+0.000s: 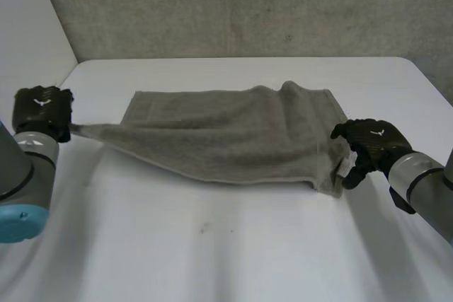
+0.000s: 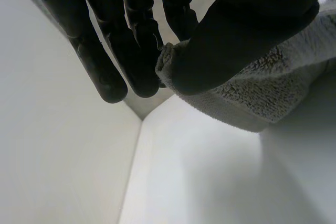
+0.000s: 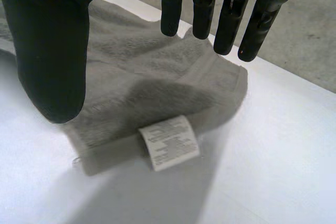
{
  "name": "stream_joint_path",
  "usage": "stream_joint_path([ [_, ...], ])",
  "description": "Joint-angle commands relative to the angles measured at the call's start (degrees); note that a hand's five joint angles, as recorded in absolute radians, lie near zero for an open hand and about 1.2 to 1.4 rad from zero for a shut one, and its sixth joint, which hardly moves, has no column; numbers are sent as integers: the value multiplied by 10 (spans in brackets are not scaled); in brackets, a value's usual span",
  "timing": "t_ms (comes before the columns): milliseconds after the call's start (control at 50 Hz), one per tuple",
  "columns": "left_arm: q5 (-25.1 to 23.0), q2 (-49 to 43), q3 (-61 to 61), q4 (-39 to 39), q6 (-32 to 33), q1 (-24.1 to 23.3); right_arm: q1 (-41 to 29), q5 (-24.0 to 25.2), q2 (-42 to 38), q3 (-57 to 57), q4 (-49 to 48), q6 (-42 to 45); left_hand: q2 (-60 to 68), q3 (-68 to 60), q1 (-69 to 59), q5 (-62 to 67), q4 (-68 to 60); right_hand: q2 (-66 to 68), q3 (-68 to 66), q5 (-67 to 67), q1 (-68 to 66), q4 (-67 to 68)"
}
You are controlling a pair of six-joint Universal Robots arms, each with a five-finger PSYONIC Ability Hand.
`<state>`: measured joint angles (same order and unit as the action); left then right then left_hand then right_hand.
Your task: Fold the laundry
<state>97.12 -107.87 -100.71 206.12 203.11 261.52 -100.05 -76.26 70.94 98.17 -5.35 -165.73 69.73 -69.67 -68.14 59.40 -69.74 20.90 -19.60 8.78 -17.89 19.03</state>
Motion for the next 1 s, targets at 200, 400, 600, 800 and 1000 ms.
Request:
stream_joint_path([
  [200,-15,2,-17,10,-1,-2,-8,4,-18,21,39,59,103,-103,-119,106,-103,109,-122,130,-139,128],
  [400,-15,1,-22,13,0,-1,-17,2,-62,19,5,59,103,-103,-119,106,-103,209,-223,231,-240,228],
  [600,-15,-1,-25,14,0,-2,-18,3,-80,17,-27,59,103,-103,-119,106,-103,238,-251,260,-268,257],
  [800,-19,-1,-26,14,1,-2,-19,3,-97,7,-40,59,103,-103,-119,106,-103,252,-265,273,-282,271],
  [1000,-22,-2,-27,14,1,-2,-20,3,-111,-3,-41,59,103,-103,-119,106,-103,339,-352,360,-369,358],
])
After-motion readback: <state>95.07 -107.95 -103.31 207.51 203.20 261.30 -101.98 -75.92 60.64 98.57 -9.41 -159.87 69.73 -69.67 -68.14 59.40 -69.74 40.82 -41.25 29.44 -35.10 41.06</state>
